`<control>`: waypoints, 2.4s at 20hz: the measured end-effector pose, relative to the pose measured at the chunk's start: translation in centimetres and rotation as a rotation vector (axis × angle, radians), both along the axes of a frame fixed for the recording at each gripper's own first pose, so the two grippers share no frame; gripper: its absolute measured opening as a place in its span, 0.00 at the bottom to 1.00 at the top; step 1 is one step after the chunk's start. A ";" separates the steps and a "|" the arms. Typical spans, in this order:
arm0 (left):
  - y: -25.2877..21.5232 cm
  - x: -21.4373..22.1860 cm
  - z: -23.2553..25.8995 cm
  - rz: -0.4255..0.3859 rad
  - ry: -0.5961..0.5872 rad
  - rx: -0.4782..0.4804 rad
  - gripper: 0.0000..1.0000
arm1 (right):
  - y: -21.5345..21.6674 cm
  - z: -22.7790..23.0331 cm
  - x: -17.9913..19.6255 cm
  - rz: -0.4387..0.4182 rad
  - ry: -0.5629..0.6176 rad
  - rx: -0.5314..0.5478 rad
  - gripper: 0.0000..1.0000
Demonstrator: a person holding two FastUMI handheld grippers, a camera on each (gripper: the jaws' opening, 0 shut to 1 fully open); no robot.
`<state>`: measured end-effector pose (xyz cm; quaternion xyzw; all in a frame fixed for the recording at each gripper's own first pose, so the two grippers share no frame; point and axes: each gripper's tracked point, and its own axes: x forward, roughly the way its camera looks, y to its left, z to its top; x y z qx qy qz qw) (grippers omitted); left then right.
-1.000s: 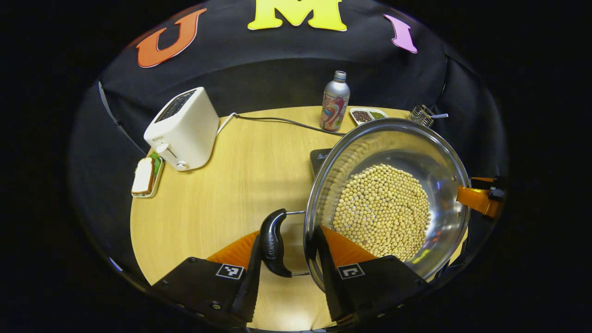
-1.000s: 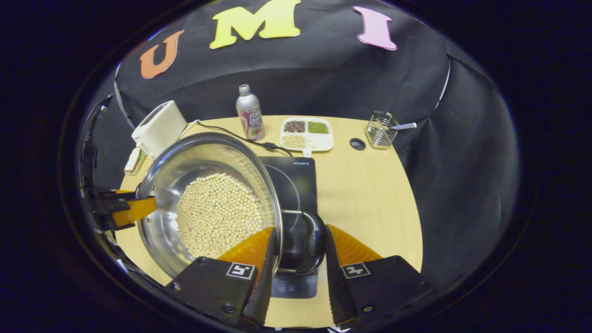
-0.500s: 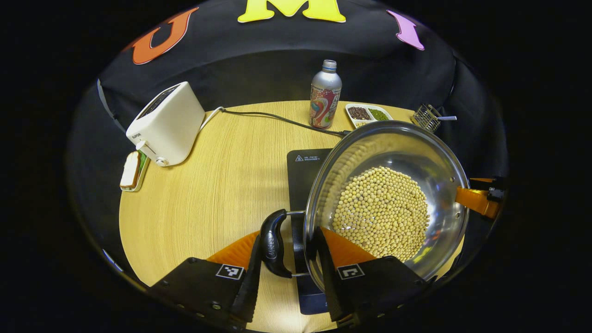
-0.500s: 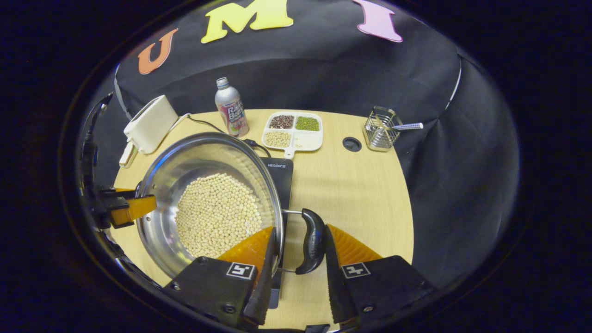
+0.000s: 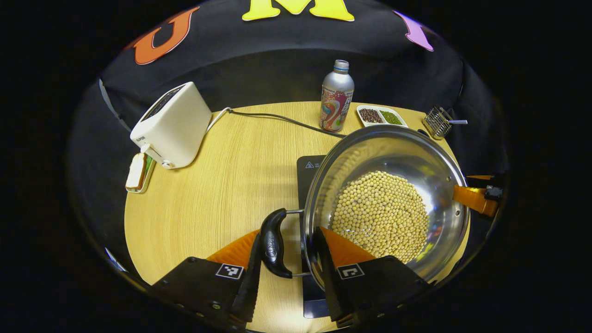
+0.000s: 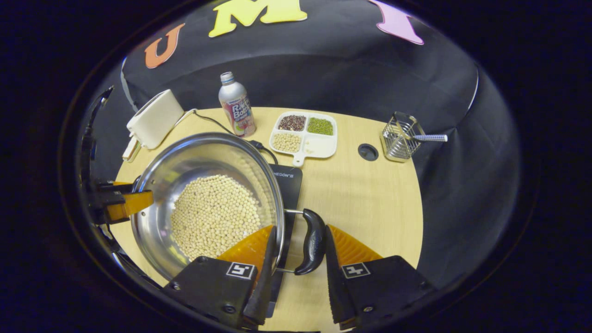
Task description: First push the handle of the pot to place it horizontally, then grasp the pot with both hands and set it on the induction cooktop.
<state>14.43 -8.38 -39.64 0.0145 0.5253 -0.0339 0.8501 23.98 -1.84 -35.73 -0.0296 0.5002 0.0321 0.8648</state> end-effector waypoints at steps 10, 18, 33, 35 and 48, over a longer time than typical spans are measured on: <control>-0.1 0.3 -0.3 -0.014 -0.009 -0.009 0.59 | -0.1 -0.3 -0.4 -0.010 0.007 0.013 0.54; -0.1 0.6 -0.2 -0.021 -0.014 -0.014 0.59 | -0.3 -0.2 -0.5 -0.030 -0.002 0.024 0.53; 0.9 1.5 3.3 0.026 -0.240 -0.025 0.97 | 0.0 2.1 -1.4 -0.045 -0.166 0.006 0.77; 0.7 1.4 3.9 0.028 -0.257 -0.031 0.97 | 0.1 2.9 -1.6 -0.042 -0.191 -0.004 0.77; 1.9 0.5 9.7 0.050 -0.406 -0.036 0.97 | 3.5 8.2 -3.2 0.001 -0.310 -0.026 0.77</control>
